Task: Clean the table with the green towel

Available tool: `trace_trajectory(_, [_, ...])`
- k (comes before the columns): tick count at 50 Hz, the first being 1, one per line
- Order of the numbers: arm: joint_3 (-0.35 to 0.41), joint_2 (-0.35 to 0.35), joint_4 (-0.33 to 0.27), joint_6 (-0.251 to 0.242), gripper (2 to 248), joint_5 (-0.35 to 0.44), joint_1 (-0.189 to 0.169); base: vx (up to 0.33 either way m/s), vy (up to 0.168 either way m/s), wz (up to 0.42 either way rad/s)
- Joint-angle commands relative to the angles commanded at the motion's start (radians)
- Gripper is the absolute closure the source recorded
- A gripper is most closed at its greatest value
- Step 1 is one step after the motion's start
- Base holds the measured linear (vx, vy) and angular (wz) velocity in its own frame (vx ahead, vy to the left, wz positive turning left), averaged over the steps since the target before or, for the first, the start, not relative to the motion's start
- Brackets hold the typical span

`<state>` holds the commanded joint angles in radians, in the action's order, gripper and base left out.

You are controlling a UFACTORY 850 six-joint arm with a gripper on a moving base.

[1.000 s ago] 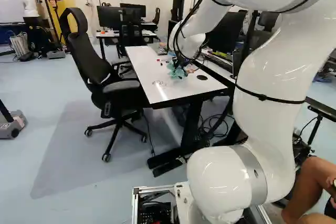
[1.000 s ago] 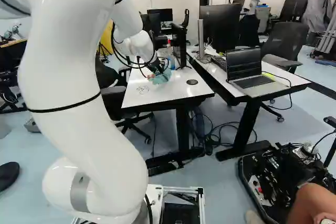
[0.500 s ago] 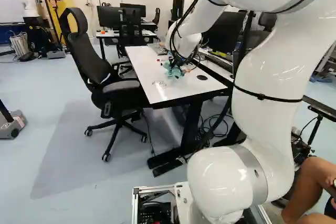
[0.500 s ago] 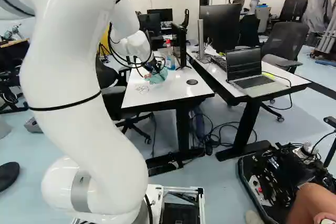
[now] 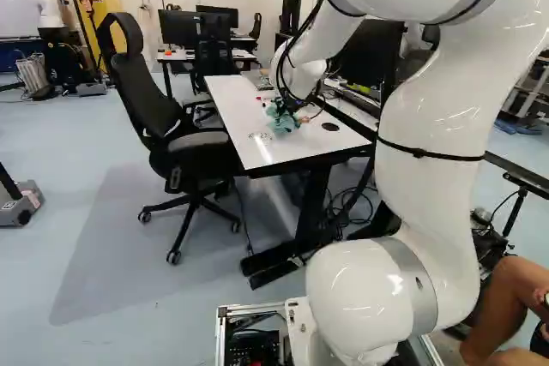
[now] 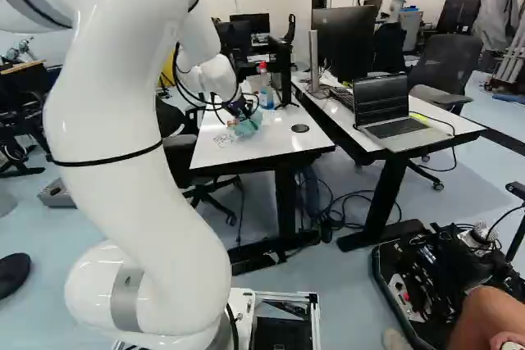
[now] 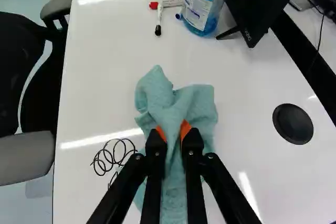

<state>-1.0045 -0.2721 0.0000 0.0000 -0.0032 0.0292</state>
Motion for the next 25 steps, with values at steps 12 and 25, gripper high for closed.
trace_trajectory(12, [0.000, 0.000, 0.000, 0.000, 204, 0.000, 0.000, 0.000, 0.000, 0.000])
trace_trajectory(25, [0.000, 0.000, 0.000, 0.000, 204, 0.000, 0.000, 0.000, 0.000, 0.000])
